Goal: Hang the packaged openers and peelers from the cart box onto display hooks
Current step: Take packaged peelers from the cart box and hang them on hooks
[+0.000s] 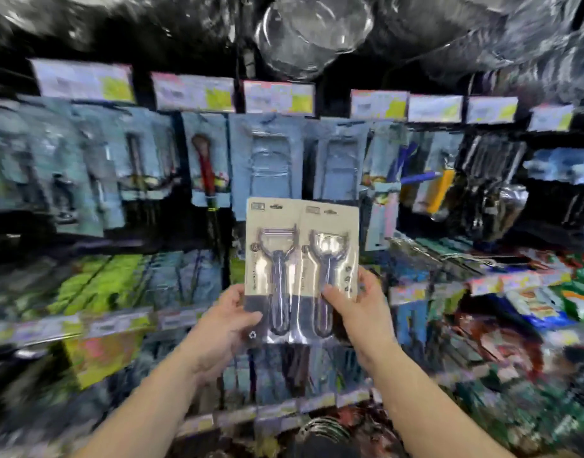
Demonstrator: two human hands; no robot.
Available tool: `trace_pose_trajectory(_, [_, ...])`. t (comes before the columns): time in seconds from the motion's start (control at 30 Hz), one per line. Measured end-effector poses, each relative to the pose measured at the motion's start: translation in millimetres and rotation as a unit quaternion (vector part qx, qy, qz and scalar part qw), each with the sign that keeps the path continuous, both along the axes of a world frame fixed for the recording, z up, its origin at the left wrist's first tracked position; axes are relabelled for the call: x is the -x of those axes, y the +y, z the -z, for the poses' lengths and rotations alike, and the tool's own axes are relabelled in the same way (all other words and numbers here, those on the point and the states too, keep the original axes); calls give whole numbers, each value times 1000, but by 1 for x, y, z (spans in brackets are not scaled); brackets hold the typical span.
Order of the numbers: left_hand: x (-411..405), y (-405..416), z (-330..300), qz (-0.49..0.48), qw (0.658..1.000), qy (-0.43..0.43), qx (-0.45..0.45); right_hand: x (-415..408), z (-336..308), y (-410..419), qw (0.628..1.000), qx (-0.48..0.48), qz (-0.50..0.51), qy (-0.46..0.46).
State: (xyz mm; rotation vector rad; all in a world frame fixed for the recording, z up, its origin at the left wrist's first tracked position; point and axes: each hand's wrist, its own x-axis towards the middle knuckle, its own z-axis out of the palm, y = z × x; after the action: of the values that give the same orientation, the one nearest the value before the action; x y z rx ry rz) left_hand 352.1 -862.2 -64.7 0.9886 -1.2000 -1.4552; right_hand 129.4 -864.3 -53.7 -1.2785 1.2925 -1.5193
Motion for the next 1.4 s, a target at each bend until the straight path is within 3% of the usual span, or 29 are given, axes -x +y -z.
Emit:
trace_pose_trajectory(0.3, [-256, 31, -51, -238, 969, 47, 47, -293, -47, -20, 988, 75, -132, 8])
trace_pose_trajectory(0.5, [-391, 42, -67, -313, 943, 28, 110, -416, -76, -17, 981, 110, -161, 1])
trace_pose_trajectory(0.73, [-470, 27, -59, -318, 940, 47, 110, -443, -100, -26, 985, 140, -101, 0])
trace_pose_trajectory(0.9, [-481, 16, -41, -316, 939, 93, 98, -472, -108, -27, 980, 144, -119, 66])
trace_pose_trajectory(1.4, [-516, 15, -31, -312, 934, 141, 101, -511, -123, -50, 984, 112, -129, 42])
